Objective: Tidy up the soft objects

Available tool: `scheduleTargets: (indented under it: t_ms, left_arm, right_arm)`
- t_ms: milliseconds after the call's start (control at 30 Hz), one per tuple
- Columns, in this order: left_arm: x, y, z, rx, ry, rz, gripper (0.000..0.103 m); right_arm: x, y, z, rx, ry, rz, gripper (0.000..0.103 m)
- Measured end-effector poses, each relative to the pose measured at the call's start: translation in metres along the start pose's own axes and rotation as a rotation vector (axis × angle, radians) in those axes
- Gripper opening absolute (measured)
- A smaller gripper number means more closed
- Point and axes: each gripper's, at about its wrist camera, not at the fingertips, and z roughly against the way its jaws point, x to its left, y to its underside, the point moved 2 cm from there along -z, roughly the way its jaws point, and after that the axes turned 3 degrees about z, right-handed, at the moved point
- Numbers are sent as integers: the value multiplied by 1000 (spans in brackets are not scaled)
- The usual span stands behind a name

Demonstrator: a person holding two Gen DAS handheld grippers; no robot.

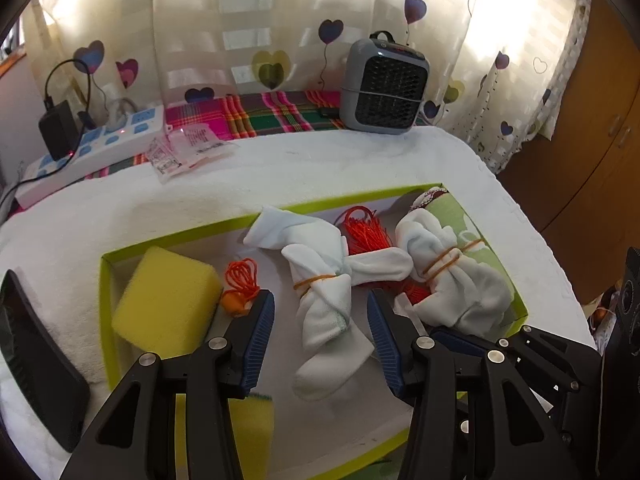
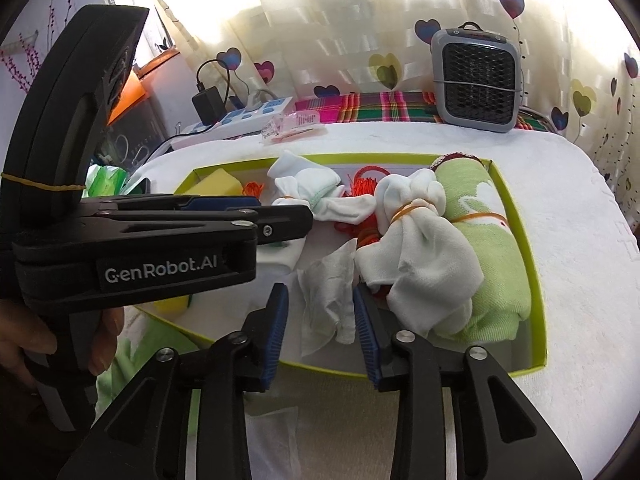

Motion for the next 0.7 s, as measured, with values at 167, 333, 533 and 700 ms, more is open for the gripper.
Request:
scheduleTargets:
  t_ms: [167, 333, 533, 700]
  left_arm:
    - [-2, 5, 18, -32, -13, -1, 47]
    - [-4, 11, 33, -53, -12, 7, 47]
    - [-9, 21, 47, -73, -31, -10, 47]
    - [-13, 32, 61, -93, -45, -14, 47]
  right_arm:
    - [1, 4, 9, -19, 1, -13, 44]
    - [1, 7, 20, -44, -11, -34, 45]
    - [7, 12, 30, -59, -6, -31, 45]
    - [10, 17, 40, -76, -5, -33, 45]
